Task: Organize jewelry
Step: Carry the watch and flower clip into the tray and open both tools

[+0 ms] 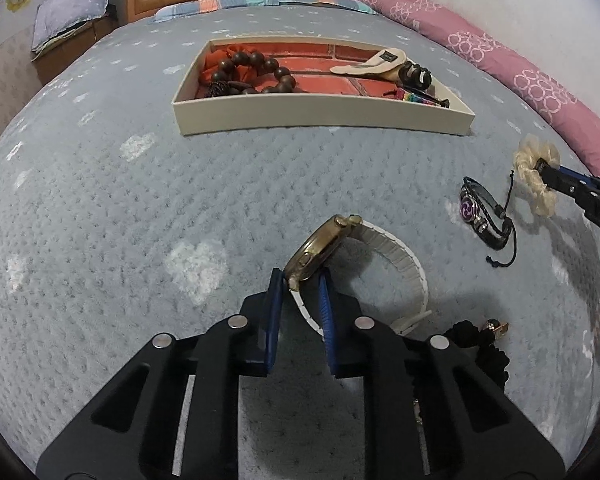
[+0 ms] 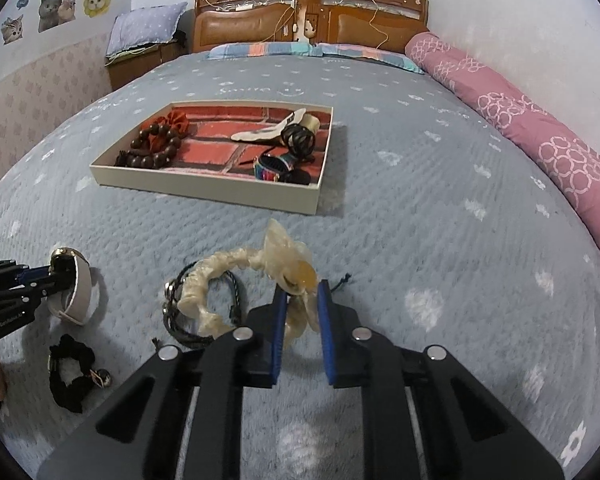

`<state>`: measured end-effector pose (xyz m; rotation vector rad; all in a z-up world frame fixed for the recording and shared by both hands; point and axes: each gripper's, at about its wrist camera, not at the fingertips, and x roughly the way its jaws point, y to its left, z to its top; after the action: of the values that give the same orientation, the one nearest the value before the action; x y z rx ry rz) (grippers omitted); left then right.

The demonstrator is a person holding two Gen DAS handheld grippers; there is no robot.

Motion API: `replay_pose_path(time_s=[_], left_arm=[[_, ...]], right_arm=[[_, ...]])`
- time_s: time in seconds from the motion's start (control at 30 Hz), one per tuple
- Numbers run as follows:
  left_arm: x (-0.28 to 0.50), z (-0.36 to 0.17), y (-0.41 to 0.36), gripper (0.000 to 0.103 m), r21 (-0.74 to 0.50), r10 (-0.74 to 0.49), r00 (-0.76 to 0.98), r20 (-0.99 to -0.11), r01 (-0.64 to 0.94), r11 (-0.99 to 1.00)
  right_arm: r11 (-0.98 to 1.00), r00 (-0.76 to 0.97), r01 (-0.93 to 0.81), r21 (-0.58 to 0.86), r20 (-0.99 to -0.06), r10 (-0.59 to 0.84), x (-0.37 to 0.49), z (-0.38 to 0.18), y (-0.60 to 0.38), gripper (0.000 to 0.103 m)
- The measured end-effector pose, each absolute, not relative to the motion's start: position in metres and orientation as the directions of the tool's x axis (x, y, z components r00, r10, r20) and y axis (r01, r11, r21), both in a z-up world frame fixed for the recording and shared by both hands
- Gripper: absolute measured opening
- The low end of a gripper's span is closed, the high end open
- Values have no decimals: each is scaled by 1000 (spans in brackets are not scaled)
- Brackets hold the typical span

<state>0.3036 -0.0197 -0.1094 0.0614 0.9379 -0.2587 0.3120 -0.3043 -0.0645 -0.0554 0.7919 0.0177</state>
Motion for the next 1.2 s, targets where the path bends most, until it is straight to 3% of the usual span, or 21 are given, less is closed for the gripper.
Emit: replay_pose_path(time_s=[0.33,0.7,1.2], left_arm=[[329,-73,2,15,-25,-147,625,-767,201,979],[412,-22,11,15,13,-85,705,-704,133,991],[509,-73,-9,15,55,-18,679,-734,85,995]], right_arm=[[998,728,-22,-58,-685,-24,331,-43,-300,16],[995,760,-4,-98,-647,-61,401,-12,-288,16],[992,695,10,-122,-713,-95,485,-67,-260,16]])
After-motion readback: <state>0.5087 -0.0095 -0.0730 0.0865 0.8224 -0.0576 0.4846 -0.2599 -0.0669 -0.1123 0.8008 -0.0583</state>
